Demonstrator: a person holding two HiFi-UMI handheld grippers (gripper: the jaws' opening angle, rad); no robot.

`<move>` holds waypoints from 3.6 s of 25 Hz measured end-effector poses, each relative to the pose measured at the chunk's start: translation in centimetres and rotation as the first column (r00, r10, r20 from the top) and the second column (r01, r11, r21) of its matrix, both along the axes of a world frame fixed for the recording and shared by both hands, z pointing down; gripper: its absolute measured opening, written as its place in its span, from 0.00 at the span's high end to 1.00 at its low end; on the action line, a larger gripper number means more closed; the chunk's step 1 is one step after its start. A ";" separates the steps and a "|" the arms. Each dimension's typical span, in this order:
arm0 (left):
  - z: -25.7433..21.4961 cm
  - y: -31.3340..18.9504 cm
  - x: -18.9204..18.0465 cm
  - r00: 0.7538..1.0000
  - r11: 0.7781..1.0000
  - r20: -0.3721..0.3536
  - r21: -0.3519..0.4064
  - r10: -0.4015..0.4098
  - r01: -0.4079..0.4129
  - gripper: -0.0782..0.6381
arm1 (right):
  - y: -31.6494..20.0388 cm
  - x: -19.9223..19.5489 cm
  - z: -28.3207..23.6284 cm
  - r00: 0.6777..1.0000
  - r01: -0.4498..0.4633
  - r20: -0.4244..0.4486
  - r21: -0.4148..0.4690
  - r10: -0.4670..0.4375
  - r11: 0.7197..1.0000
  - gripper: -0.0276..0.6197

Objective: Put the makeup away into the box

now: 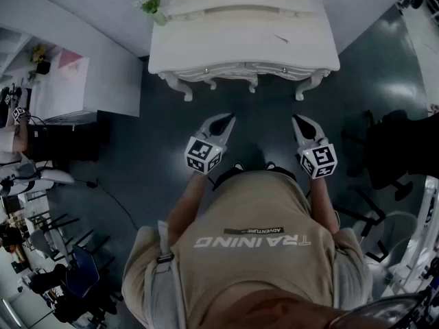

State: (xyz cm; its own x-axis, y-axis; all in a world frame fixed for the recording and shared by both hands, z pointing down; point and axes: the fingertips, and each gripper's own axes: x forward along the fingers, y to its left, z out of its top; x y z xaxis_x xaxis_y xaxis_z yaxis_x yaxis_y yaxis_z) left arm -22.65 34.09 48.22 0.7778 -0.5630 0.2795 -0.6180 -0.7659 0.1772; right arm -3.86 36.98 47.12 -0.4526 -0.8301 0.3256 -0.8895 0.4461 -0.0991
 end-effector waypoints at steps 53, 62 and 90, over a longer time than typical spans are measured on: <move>3.9 -15.3 12.3 0.983 0.982 -0.012 -0.037 -0.183 0.183 0.89 | -17.9 12.4 6.8 0.986 0.166 0.016 -0.042 -0.165 0.985 0.95; 2.4 -25.1 9.2 0.994 0.994 -0.011 0.031 -0.109 0.109 0.89 | -25.6 10.8 5.2 0.997 0.073 0.001 -0.066 -0.073 0.995 0.95; 4.8 -44.9 12.9 0.995 0.994 -0.021 -0.041 -0.101 0.100 0.89 | -50.2 15.5 9.7 0.996 0.000 -0.094 -0.092 -0.009 0.996 0.95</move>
